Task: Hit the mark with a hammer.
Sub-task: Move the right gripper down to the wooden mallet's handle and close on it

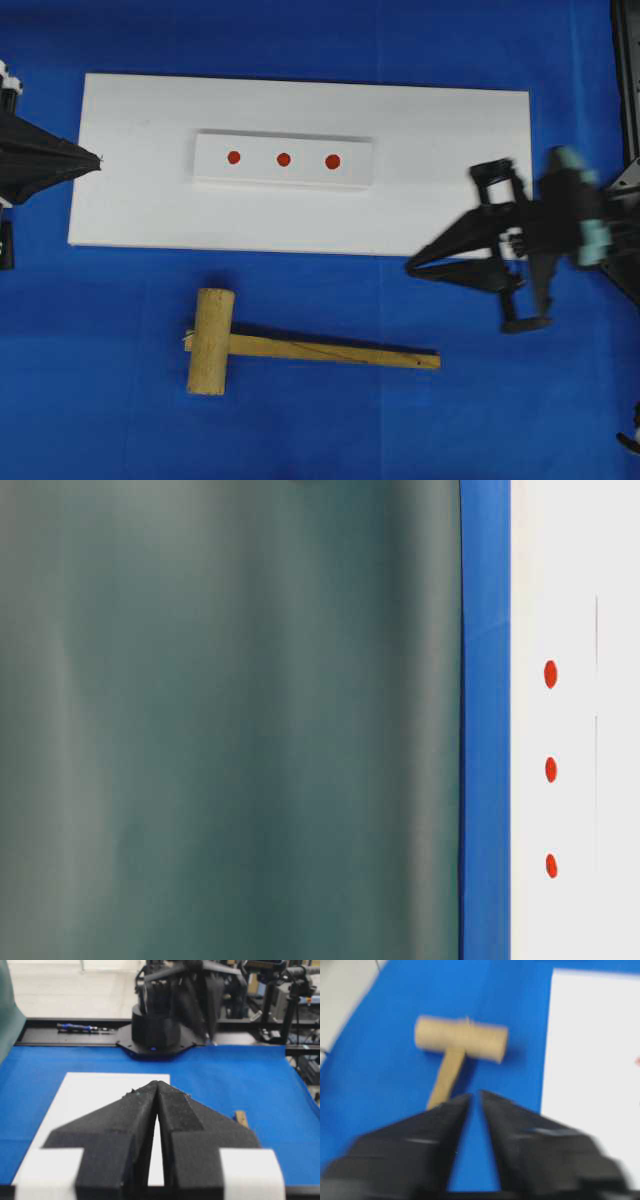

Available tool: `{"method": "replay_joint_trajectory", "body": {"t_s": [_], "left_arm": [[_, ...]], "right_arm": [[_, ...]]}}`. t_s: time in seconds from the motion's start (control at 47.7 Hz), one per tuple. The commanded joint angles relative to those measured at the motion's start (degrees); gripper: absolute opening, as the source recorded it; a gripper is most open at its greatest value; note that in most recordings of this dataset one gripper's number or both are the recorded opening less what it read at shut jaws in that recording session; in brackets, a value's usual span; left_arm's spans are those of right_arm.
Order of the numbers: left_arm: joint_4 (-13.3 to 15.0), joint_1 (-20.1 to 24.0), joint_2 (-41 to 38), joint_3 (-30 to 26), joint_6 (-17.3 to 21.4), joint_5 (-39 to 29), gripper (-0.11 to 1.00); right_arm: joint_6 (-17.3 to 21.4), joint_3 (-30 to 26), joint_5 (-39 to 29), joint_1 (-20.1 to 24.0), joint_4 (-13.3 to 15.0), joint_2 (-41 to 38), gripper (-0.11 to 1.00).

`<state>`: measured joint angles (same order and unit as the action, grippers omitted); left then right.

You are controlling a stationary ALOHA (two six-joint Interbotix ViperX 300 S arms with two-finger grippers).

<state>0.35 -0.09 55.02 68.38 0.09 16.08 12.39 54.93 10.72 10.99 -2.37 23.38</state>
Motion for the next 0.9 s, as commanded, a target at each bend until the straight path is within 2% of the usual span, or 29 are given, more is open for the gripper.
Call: {"method": "replay_joint_trajectory", "body": {"t_s": [0.0,0.168,0.231,0.356,0.566,0.733,0.88], "left_arm": [[0.0,-0.09,-0.53,-0.44,-0.09,0.26,0.0],[0.0,-0.09,-0.53,-0.18,-0.18,0.26,0.0],[0.09,-0.09,-0.53,-0.09,-0.18,0.26,0.0],[0.09,0.09,-0.53,0.0,-0.18,0.26,0.0],[0.09,0.09,-0.62,0.44,-0.26,0.26,0.0],[0.18,0.09,-0.7,0.79,-0.35,0.26,0.0],[0.09,0.09,-0.7,0.97,-0.7,0.26,0.0]], "right_arm": [[1.23,-3.87,-0.62,0.62,-0.26,-5.19,0.3],[2.72,-9.23,-1.93,1.67,-0.97,-16.0,0.81],[2.99,-10.55,-1.41,1.93,-1.76,-19.6,0.92],[2.99,-13.45,1.76,2.81,-4.04,-26.72,0.88],[2.99,-17.23,7.21,4.66,-5.62,-34.45,0.88],[2.99,-20.13,8.17,5.01,-7.82,-39.9,0.88],[2.99,-21.97,8.17,5.27,-8.17,-42.63,0.88]]}}
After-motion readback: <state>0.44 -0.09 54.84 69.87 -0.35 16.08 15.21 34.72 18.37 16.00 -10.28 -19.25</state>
